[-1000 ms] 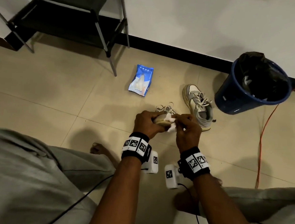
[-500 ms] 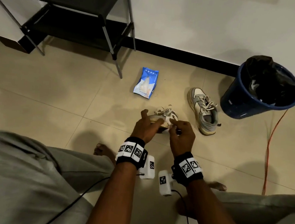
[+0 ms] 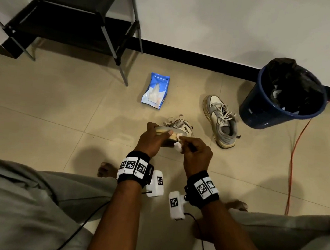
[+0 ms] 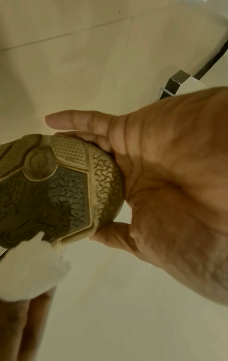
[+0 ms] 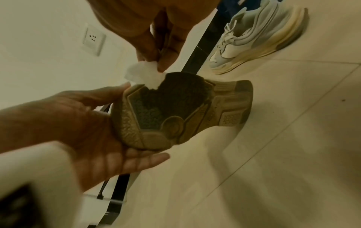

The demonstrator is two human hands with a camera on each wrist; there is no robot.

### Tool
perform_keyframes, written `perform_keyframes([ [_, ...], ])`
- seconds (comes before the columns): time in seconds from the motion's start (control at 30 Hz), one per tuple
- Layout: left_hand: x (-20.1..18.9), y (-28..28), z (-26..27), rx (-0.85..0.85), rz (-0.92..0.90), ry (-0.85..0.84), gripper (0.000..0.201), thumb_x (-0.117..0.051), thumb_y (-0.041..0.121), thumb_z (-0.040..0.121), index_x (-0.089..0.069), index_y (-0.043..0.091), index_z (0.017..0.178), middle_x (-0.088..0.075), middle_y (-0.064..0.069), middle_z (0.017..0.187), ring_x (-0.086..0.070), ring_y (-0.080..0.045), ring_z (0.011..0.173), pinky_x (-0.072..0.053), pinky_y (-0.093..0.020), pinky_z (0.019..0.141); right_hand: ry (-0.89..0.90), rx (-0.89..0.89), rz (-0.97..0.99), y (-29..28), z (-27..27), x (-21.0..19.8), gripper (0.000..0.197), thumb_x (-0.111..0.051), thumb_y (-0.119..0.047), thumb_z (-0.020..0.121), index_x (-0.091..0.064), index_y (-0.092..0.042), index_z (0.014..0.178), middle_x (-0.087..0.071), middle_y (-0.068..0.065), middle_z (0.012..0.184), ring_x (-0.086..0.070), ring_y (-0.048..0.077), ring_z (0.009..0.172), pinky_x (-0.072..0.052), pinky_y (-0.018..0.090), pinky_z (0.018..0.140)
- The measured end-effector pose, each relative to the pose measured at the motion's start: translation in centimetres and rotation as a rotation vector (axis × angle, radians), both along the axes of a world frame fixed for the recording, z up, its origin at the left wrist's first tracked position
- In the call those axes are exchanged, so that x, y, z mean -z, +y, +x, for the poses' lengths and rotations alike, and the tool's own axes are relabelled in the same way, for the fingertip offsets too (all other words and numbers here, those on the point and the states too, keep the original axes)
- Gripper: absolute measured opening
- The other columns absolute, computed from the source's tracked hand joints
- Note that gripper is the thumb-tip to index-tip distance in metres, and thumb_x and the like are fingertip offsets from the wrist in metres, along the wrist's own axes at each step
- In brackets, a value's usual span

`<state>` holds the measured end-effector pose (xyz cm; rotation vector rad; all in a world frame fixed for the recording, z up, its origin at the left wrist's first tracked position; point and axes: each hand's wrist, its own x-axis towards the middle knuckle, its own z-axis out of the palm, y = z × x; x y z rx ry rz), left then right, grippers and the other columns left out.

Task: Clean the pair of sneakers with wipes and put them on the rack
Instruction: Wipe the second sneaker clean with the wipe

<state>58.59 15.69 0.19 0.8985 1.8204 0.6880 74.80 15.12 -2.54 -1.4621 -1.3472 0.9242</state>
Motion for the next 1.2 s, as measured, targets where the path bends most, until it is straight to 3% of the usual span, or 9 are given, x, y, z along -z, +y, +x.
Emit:
perform_keyframes([
  [0.23, 0.7, -0.1, -0.6, -0.064, -0.008, -0.075, 0.049, -0.069, 0.047, 0.086, -0.044, 0.022, 0.12, -0.058, -0.006, 0.118, -0.058, -0.028, 0.106, -0.051, -0.048, 0.094, -0.201, 0.071, -0.249, 2.6, 1.3, 2.6, 0.016, -0.07, -0.005, 0.08, -0.076, -0.012, 0.094, -0.073, 0.01, 0.093, -0.068, 0.027, 0.091, -0.053, 0.035, 0.087],
  [0.4, 0.9, -0.3, -0.6, -0.058, 0.005, -0.106, 0.049, -0.071, 0.049, 0.082, -0.046, 0.023, 0.115, -0.064, -0.002, 0.11, -0.065, -0.021, 0.098, -0.053, -0.036, 0.081, -0.04, -0.09, -0.032, 1.1, -1.7, -1.2, 0.018, -0.074, 0.001, 0.075, -0.076, -0.013, 0.086, -0.072, 0.0, 0.083, -0.068, 0.011, 0.078, -0.053, 0.019, 0.071],
  [0.47, 1.0, -0.3, -1.0, -0.064, 0.005, -0.128, 0.054, -0.071, 0.055, 0.075, -0.046, 0.026, 0.114, -0.064, 0.0, 0.11, -0.065, -0.021, 0.099, -0.054, -0.04, 0.086, -0.089, -0.081, 0.04, 1.1, -1.8, -0.5, 0.021, -0.071, 0.004, 0.075, -0.075, -0.014, 0.087, -0.072, 0.0, 0.085, -0.067, 0.011, 0.079, -0.052, 0.019, 0.073],
  [0.63, 1.1, -0.6, -1.4, -0.074, 0.001, -0.147, 0.056, -0.071, 0.057, 0.072, -0.048, 0.029, 0.116, -0.06, -0.001, 0.118, -0.06, -0.022, 0.107, -0.05, -0.049, 0.097, -0.23, 0.038, -0.255, 3.5, 1.1, 3.3, 0.019, -0.067, 0.001, 0.08, -0.075, -0.009, 0.094, -0.073, 0.012, 0.095, -0.068, 0.026, 0.092, -0.043, 0.017, 0.081],
  [0.73, 1.4, -0.6, -1.4, -0.066, 0.039, -0.104, 0.048, -0.075, 0.045, 0.08, -0.05, 0.026, 0.117, -0.061, 0.0, 0.114, -0.061, -0.021, 0.104, -0.053, -0.043, 0.093, -0.187, 0.037, -0.184, 3.3, 0.2, 2.4, 0.017, -0.071, 0.0, 0.078, -0.076, -0.011, 0.091, -0.073, 0.008, 0.091, -0.068, 0.02, 0.087, -0.045, 0.013, 0.077],
  [0.83, 1.8, -1.1, -1.2, -0.001, 0.115, -0.014, 0.053, -0.088, 0.039, 0.065, -0.059, 0.033, 0.109, -0.067, 0.009, 0.105, -0.064, -0.011, 0.097, -0.053, -0.024, 0.079, -0.051, -0.086, -0.065, 2.1, -1.4, 0.5, 0.019, -0.071, 0.002, 0.076, -0.076, -0.012, 0.087, -0.073, 0.003, 0.089, -0.068, 0.015, 0.083, -0.054, 0.021, 0.073],
  [0.93, 1.2, -1.4, -1.0, 0.099, 0.167, 0.042, 0.066, -0.095, 0.037, 0.054, -0.063, 0.036, 0.112, -0.067, 0.016, 0.107, -0.06, 0.0, 0.098, -0.044, -0.006, 0.075, -0.252, -0.11, -0.058, 4.0, -1.2, 1.5, 0.023, -0.066, 0.003, 0.076, -0.076, -0.014, 0.087, -0.072, 0.006, 0.09, -0.067, 0.02, 0.085, -0.054, 0.028, 0.078],
  [1.03, 1.6, -1.5, -0.9, 0.106, 0.166, 0.075, 0.073, -0.095, 0.037, 0.056, -0.06, 0.031, 0.12, -0.064, 0.011, 0.114, -0.058, -0.007, 0.103, -0.041, -0.008, 0.077, -0.345, -0.049, -0.182, 5.1, 0.1, 2.9, 0.023, -0.064, 0.001, 0.079, -0.076, -0.015, 0.09, -0.071, 0.009, 0.094, -0.067, 0.026, 0.091, -0.049, 0.026, 0.082],
  [1.2, 2.3, -1.3, -1.3, 0.076, 0.149, 0.102, 0.074, -0.094, 0.036, 0.058, -0.059, 0.026, 0.122, -0.061, 0.006, 0.112, -0.056, -0.01, 0.101, -0.04, -0.006, 0.073, -0.219, -0.189, -0.067, 2.2, -0.8, 1.1, 0.022, -0.074, 0.0, 0.075, -0.077, -0.011, 0.093, -0.069, 0.0, 0.098, -0.064, 0.01, 0.086, -0.051, 0.019, 0.08],
])
